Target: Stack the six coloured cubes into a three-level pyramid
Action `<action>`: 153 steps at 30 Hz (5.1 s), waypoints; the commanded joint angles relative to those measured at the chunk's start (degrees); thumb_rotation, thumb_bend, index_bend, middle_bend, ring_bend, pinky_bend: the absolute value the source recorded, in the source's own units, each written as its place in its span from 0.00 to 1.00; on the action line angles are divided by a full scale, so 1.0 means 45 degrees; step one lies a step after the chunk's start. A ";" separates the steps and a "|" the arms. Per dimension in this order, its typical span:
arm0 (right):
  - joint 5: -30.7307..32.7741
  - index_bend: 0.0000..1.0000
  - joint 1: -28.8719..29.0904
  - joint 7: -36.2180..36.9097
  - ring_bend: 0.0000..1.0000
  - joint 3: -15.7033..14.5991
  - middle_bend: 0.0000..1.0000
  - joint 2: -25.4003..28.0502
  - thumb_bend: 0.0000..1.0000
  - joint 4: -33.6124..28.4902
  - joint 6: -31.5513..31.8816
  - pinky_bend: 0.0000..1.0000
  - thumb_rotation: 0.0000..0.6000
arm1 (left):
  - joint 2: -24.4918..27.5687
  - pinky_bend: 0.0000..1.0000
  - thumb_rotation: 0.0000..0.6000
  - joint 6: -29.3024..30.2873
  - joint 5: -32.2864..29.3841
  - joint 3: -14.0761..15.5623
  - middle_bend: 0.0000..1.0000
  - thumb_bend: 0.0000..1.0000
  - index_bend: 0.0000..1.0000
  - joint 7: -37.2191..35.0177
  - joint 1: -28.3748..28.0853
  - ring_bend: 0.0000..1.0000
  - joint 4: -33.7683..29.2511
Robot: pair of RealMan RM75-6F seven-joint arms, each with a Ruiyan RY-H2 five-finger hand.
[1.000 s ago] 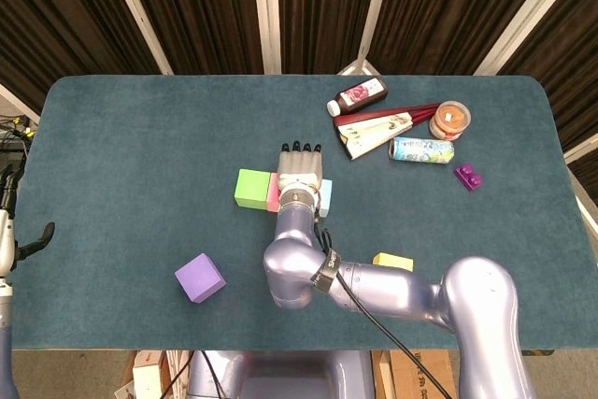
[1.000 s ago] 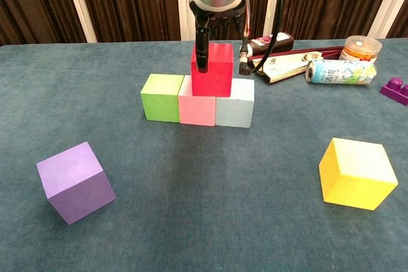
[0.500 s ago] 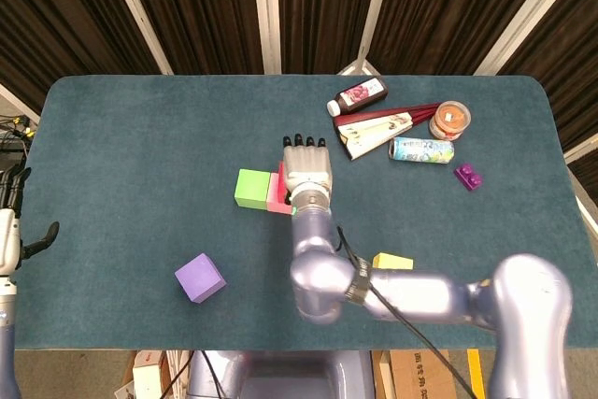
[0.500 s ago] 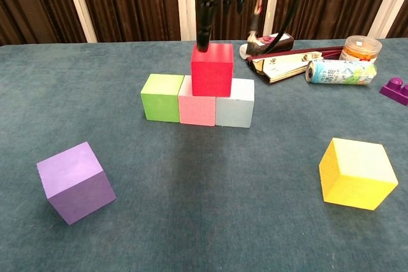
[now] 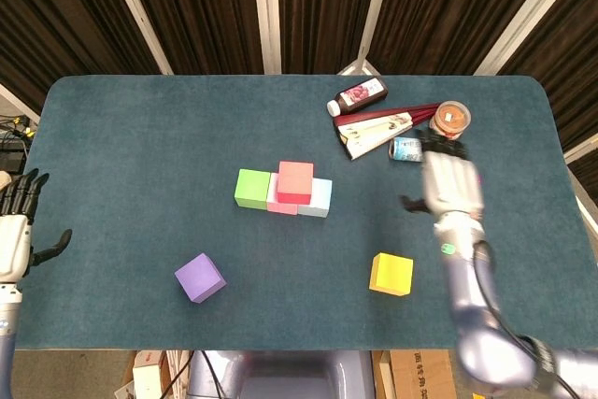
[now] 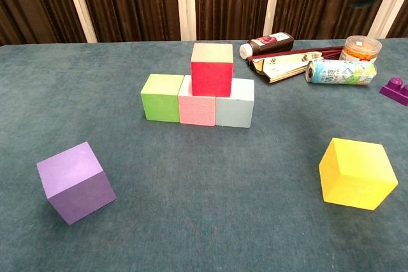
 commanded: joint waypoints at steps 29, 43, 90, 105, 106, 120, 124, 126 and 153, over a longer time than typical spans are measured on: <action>-1.4967 0.00 -0.7632 1.0071 0.00 -0.6903 0.00 -0.2479 0.29 0.8044 0.1431 0.00 1.00 | 0.5046 0.00 1.00 -0.8621 0.0860 -0.0119 0.00 0.26 0.00 0.0495 -0.5357 0.00 -0.4230; -1.5203 0.00 -0.7567 1.1006 0.00 -0.6704 0.00 -0.2986 0.29 0.9169 0.1607 0.00 1.00 | 0.4380 0.00 1.00 -1.1519 -0.1719 0.0393 0.00 0.24 0.00 0.3201 -0.7505 0.00 -0.4957; -1.4694 0.00 -0.7010 0.8903 0.00 -0.7413 0.00 -0.2573 0.29 0.8578 -0.0138 0.00 1.00 | 0.4471 0.00 1.00 -1.1297 -0.2831 0.2564 0.00 0.24 0.00 0.6400 -0.9178 0.00 -0.6461; -1.4278 0.00 -0.7074 0.8887 0.00 -0.7272 0.00 -0.2688 0.29 0.8346 -0.0007 0.00 1.00 | 0.3395 0.00 1.00 -1.0727 -0.1622 0.3058 0.01 0.24 0.02 0.6296 -0.8649 0.00 -0.5297; -1.4211 0.00 -0.7078 0.8884 0.00 -0.7249 0.00 -0.2699 0.29 0.8348 -0.0008 0.00 1.00 | 0.3322 0.00 1.00 -1.0780 -0.1636 0.3123 0.01 0.24 0.02 0.6290 -0.8635 0.00 -0.5173; -1.3813 0.00 -0.7123 0.8793 0.00 -0.7131 0.00 -0.2705 0.29 0.8169 0.0053 0.00 1.00 | 0.2528 0.00 1.00 -1.0576 -0.1211 0.3146 0.09 0.26 0.10 0.6219 -0.8610 0.00 -0.4531; -1.3702 0.00 -0.7111 0.8779 0.00 -0.7118 0.00 -0.2709 0.29 0.8122 -0.0001 0.00 1.00 | 0.2382 0.00 1.00 -1.0453 -0.1019 0.3145 0.11 0.26 0.12 0.6118 -0.8557 0.00 -0.4462; -1.3656 0.00 -0.7098 0.8770 0.00 -0.7128 0.00 -0.2694 0.29 0.8079 -0.0061 0.00 1.00 | 0.2352 0.00 1.00 -1.0387 -0.0924 0.3146 0.12 0.27 0.14 0.6074 -0.8529 0.00 -0.4450; -1.2996 0.00 -0.7061 0.8746 0.00 -0.7034 0.00 -0.2636 0.29 0.7789 -0.0260 0.00 1.00 | 0.2235 0.00 1.00 -1.0037 0.0535 0.3318 0.15 0.33 0.19 0.4873 -0.8189 0.00 -0.4308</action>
